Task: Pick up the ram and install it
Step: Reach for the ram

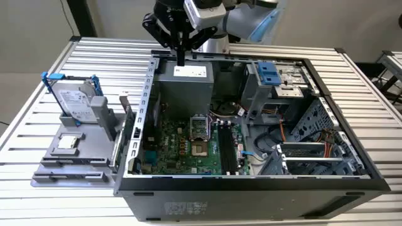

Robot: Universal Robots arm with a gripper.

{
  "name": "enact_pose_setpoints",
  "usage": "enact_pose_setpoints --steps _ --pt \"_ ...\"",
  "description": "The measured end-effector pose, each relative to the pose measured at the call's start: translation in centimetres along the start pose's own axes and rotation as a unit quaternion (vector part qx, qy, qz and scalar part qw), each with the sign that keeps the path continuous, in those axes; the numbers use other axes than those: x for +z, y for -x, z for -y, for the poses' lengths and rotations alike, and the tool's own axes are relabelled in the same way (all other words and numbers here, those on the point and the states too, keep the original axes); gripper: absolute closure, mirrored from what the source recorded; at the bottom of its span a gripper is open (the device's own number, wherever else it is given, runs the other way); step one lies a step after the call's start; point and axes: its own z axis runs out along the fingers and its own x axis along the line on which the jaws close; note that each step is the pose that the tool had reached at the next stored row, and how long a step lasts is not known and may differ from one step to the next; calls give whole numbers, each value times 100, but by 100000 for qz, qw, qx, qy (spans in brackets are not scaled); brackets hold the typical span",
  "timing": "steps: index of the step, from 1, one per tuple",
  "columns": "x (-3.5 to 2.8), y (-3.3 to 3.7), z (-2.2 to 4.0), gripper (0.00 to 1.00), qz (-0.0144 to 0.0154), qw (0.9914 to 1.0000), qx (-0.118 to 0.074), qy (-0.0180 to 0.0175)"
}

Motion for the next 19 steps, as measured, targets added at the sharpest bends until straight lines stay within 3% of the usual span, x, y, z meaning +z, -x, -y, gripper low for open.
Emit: enact_pose_setpoints --steps 12,19 --pt "-1 -6 0 100 -3 100000 3 -6" --pt "-2 -92 6 100 1 100000 -33 3"
